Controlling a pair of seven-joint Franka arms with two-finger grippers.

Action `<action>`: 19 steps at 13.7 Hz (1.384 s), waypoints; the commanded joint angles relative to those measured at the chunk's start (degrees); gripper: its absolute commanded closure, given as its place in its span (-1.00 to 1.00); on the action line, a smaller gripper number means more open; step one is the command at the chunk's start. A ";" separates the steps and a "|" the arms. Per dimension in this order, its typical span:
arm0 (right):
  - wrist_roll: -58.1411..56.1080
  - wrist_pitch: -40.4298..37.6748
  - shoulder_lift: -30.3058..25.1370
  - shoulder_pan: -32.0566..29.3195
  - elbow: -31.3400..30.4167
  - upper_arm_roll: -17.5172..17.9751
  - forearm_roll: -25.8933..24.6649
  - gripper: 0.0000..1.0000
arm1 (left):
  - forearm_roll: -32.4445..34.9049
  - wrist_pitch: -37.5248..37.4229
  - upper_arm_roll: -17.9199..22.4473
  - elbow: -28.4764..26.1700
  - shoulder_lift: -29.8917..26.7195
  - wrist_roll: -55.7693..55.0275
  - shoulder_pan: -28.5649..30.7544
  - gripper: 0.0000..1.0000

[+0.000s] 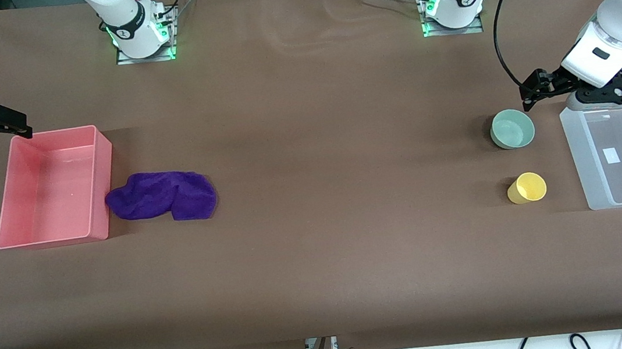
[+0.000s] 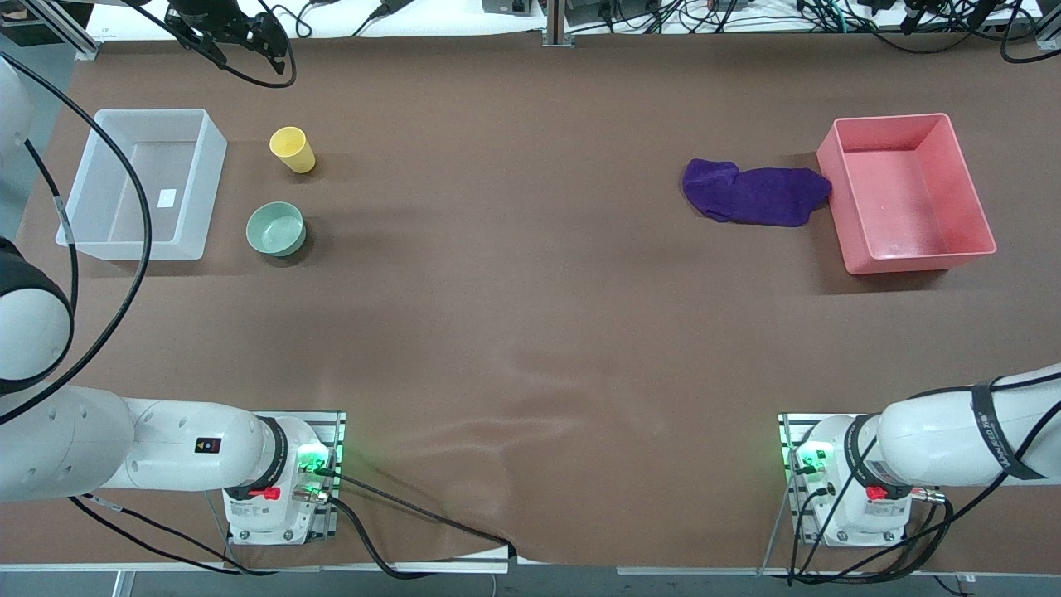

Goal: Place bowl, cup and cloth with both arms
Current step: 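Move the right gripper toward the purple cloth while the left gripper approaches the bowl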

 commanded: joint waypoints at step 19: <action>-0.58 -0.31 7.08 1.96 2.05 0.82 0.50 -1.00 | -0.34 -13.55 1.06 0.92 3.11 6.67 0.81 -1.00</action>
